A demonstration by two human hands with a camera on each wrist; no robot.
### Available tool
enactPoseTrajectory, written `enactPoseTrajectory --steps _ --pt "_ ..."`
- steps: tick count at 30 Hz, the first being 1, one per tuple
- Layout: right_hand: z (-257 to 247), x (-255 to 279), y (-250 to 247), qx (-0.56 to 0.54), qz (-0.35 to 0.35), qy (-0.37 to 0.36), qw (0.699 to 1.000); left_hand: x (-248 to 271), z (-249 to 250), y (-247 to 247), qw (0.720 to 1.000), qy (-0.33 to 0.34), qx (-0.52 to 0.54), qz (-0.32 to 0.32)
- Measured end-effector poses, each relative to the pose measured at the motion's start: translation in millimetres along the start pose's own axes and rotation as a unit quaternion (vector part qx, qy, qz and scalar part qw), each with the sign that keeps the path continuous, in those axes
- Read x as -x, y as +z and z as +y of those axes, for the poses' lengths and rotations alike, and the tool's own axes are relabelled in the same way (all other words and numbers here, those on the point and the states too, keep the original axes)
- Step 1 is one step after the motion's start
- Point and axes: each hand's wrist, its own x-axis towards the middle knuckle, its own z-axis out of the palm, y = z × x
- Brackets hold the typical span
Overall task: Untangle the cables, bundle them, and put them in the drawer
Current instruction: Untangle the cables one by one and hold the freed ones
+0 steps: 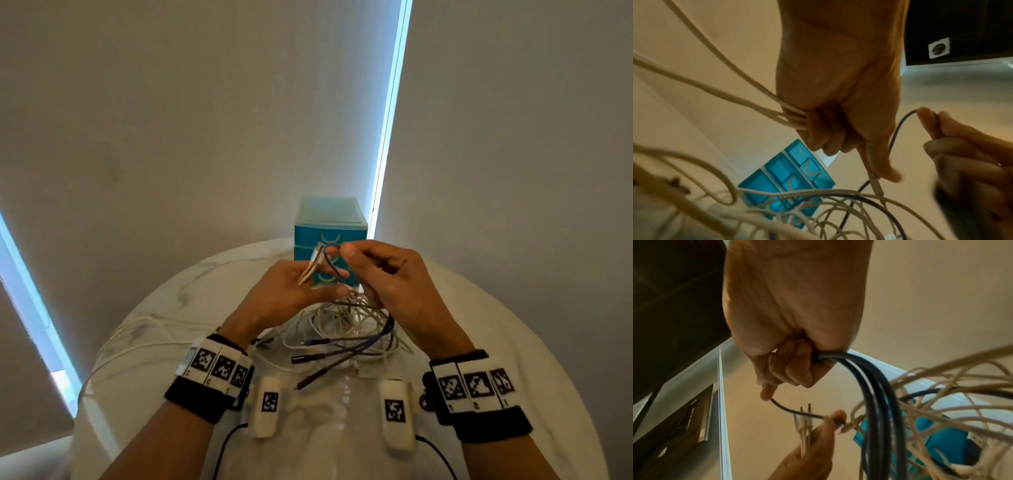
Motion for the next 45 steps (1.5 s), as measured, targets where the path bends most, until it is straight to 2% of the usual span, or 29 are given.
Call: enactPoseTrajectory --steps 1,4,6,8,11,13,14,15,16,17,20,22,25,27,30,33,36,39,41,42,43,45 --pt "-0.9 -0.1 -0.6 -0.014 0.006 0.001 1.0 -0.4 -2.7 0.4 1.0 0.0 -0.006 0.008" --pt "3.4 -0.3 -17.3 -0.034 0.034 0.026 0.999 -3.9 -10.2 -8.3 0.993 0.003 -0.042 0.107" --pt "8.5 -0.9 -31.9 0.045 0.034 0.036 0.998 -5.8 -10.5 -15.9 0.981 0.005 -0.063 0.183" --pt "18.9 -4.4 -43.9 0.189 0.063 0.039 0.979 -7.6 -12.8 -23.4 0.967 0.011 -0.054 0.247" --pt "26.7 -14.8 -47.4 0.323 0.219 -0.001 0.921 -8.8 -13.6 -21.6 0.96 0.033 -0.062 0.27" --pt "19.5 -21.5 -43.1 0.355 0.342 -0.055 0.868 -9.6 -12.6 -14.2 0.961 0.042 -0.069 0.264" --pt "15.1 -23.9 -40.4 0.345 0.379 -0.083 0.854 -10.6 -12.6 -11.7 0.963 0.042 -0.064 0.259" --pt "15.6 -25.7 -38.3 0.329 0.389 -0.097 0.855 -11.4 -13.5 -10.5 0.964 0.04 -0.058 0.255" --pt "18.5 -25.2 -36.2 0.319 0.372 -0.09 0.867 -12.3 -15.7 -11.1 0.965 0.037 -0.056 0.253" --pt "27.2 -24.7 -36.1 0.323 0.331 -0.052 0.885 -13.0 -18.5 -13.0 0.966 0.031 -0.056 0.252" --pt "48.7 -16.5 -33.6 0.331 0.142 0.148 0.921 -11.8 -24.7 -18.0 0.972 0.016 -0.035 0.232" --pt "49.6 -11.4 -24.5 0.294 0.082 0.19 0.933 -10.7 -23.6 -17.9 0.976 0.016 -0.027 0.216" --pt "39.8 -9.2 -0.9 0.215 0.084 0.142 0.963 -9.7 -18.6 -19.0 0.978 0.018 -0.008 0.206" --pt "32.5 -6.1 15.3 0.121 0.078 0.137 0.98 -8.1 -15.8 -19.2 0.979 0.022 0.001 0.202" --pt "23.8 -2.0 29.3 -0.031 0.119 0.098 0.988 -6.0 -13.1 -17.7 0.981 0.032 0.001 0.189" --pt "27.2 -3.0 32.0 -0.039 0.134 0.061 0.988 -7.2 -14.4 -14.1 0.987 0.032 -0.003 0.155" --pt "41.9 -8.1 28.9 -0.017 0.133 0.096 0.986 -6.2 -13.5 -8.8 0.995 0.027 -0.025 0.096" --pt "55.6 -15.5 11.8 -0.069 0.166 0.097 0.979 -4.5 -13.1 -11.0 0.998 -0.018 -0.05 0.025" --pt "57.2 -21.8 -4.9 -0.17 0.215 0.077 0.959 -6.3 -19.6 -15.2 0.995 -0.061 -0.072 -0.011" --pt "55.3 -24.0 -14.8 -0.246 0.238 0.069 0.937 -7.6 -24.0 -16.6 0.994 -0.077 -0.078 -0.021" --pt "51.7 -25.4 -25.0 -0.331 0.259 0.063 0.905 -7.7 -27.3 -17.3 0.993 -0.087 -0.081 -0.028" --pt "45.9 -23.9 -45.9 -0.502 0.291 0.05 0.813 -7.2 -33.0 -16.8 0.99 -0.094 -0.101 -0.042"
